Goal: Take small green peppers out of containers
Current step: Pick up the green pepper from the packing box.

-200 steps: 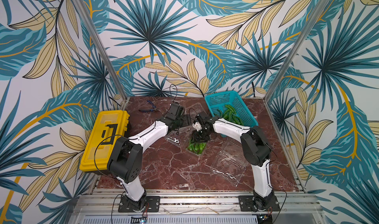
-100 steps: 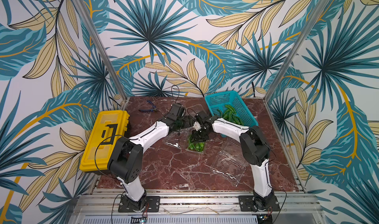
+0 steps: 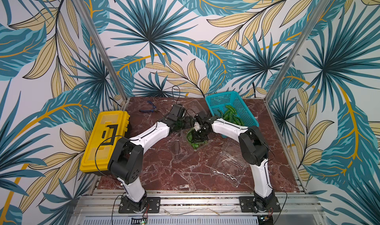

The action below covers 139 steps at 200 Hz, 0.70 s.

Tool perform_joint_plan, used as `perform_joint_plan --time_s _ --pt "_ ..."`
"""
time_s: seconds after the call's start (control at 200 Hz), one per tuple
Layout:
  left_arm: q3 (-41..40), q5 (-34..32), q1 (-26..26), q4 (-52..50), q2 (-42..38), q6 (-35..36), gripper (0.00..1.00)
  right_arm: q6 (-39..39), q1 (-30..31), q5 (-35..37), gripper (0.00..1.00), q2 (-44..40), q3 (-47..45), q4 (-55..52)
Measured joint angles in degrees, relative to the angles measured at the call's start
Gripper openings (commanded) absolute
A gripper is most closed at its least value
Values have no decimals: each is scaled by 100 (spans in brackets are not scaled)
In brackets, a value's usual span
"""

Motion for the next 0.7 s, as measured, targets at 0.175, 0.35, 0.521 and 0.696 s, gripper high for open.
perform_joint_plan --time_s 0.175,0.35,0.521,0.696 --pt "0 42 0 -15 0 7 80 -20 0 -103 8 -382 -466 184" --pt "0 66 0 -26 0 0 80 46 -13 -114 7 -922 -778 280" --pt "7 39 22 -42 2 9 80 50 -83 -20 6 -1189 -824 273" --pt "7 61 11 -66 2 28 80 50 -297 -44 6 -1622 -822 396"
